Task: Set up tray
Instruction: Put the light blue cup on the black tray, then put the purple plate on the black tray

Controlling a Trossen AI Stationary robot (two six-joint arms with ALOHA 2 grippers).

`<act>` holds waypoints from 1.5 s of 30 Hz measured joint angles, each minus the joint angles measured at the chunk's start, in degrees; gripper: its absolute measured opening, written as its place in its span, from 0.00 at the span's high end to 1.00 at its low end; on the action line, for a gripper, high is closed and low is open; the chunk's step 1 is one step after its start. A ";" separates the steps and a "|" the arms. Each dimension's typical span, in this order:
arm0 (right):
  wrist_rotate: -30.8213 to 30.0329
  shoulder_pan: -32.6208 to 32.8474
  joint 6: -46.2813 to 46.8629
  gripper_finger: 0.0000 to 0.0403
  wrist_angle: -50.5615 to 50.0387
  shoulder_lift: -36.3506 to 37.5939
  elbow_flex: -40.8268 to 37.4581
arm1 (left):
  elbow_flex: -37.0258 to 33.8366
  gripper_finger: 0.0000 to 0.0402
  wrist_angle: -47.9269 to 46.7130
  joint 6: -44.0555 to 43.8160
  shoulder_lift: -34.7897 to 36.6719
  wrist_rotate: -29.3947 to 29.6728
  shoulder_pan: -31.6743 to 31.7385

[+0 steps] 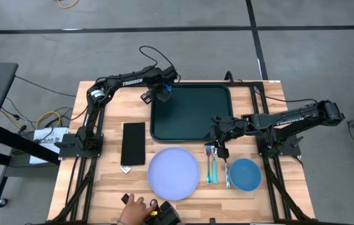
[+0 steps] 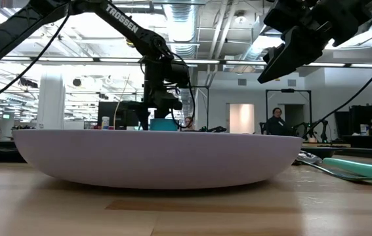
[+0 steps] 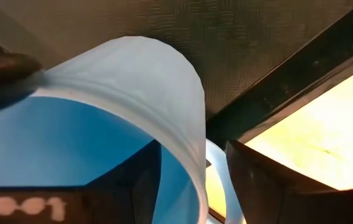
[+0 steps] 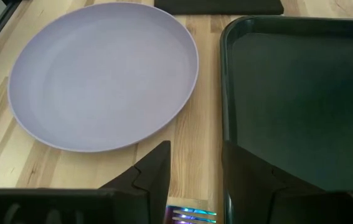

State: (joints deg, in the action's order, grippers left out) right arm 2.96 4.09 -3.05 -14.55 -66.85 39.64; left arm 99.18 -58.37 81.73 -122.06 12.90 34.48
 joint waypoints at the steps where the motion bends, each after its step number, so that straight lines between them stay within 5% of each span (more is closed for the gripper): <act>1: 0.00 0.00 0.00 0.67 0.00 0.00 0.00 | 0.00 0.57 0.00 0.00 0.00 0.07 0.00; 34: 0.00 0.00 0.00 0.67 0.00 0.00 0.00 | 0.04 0.57 0.40 0.02 0.00 3.01 -0.33; 45: 0.00 -0.01 0.00 0.67 0.01 0.00 0.00 | 6.71 0.57 -2.50 -1.64 0.07 2.96 -1.57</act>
State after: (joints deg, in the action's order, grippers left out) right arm 2.96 4.08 -3.05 -14.53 -66.85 39.64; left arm 105.88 -60.87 80.10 -121.99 15.86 32.91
